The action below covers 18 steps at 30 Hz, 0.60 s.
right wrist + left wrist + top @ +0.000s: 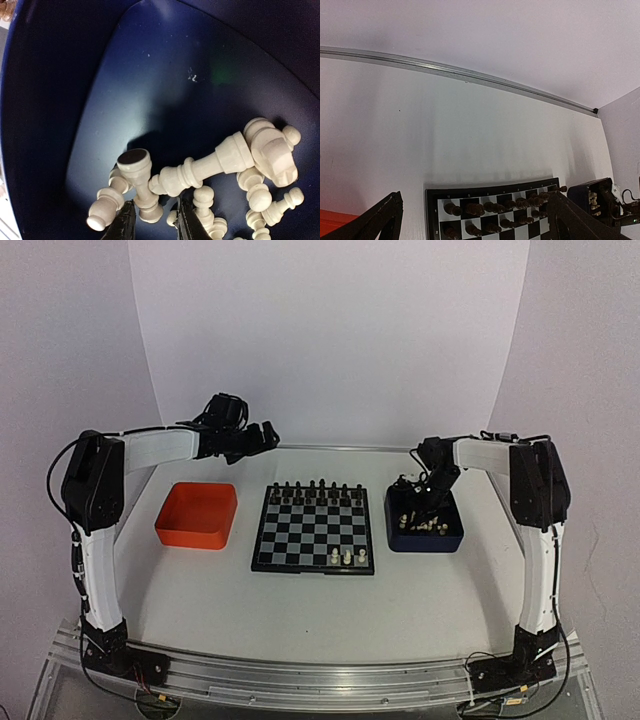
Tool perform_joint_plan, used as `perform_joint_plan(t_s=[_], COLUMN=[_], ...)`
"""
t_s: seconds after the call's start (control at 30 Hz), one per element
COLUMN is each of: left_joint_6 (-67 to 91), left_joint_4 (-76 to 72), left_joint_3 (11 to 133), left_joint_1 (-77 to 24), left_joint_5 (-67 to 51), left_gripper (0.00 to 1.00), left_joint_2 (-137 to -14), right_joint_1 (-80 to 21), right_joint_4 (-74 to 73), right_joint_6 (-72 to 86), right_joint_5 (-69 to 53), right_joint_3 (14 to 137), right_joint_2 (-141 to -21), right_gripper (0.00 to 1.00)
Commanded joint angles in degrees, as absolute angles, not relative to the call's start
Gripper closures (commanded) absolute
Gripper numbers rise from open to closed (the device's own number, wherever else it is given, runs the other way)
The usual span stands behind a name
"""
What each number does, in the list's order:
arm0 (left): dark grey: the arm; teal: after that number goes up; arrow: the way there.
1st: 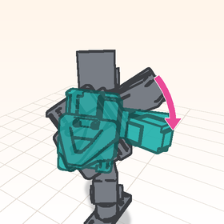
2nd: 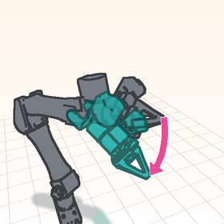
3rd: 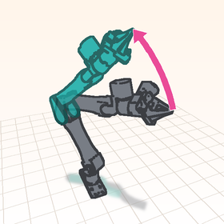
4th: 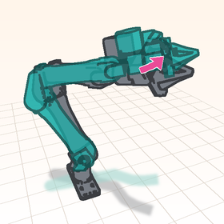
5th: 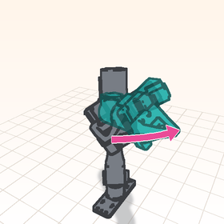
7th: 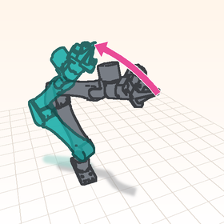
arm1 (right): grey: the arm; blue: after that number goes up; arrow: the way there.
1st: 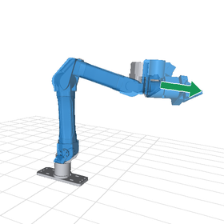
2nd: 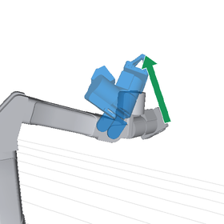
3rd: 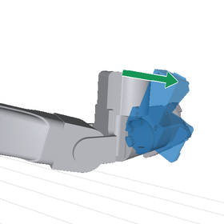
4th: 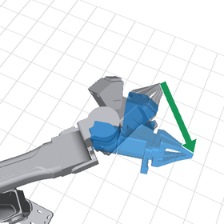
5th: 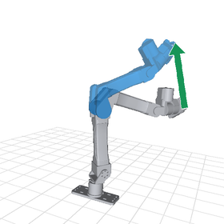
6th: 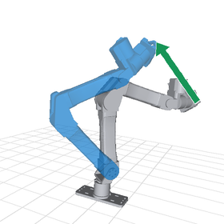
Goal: Set up the chess pieces on the board
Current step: Pick up the chess piece from the storage box.
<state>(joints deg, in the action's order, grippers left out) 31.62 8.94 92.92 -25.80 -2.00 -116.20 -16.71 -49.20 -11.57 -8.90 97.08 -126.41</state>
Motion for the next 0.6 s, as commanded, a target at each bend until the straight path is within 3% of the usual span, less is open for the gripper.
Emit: perform_joint_plan(t_s=[0.0, 0.57], left_joint_6=[31.8, 32.3], left_joint_4=[7.7, 7.6], left_joint_3=[92.5, 90.8], left_joint_1=[-25.5, -25.5], left_joint_5=[-2.2, -1.6], left_gripper=[0.0, 0.0], left_joint_2=[-112.7, -111.5], right_joint_1=[-17.2, -18.0], right_joint_4=[-48.3, -48.1], right_joint_6=[-11.7, -12.7], right_joint_5=[-8.8, -7.4], right_joint_3=[96.8, 95.4], right_joint_2=[-126.8, -127.1], right_gripper=[0.74, 0.79])
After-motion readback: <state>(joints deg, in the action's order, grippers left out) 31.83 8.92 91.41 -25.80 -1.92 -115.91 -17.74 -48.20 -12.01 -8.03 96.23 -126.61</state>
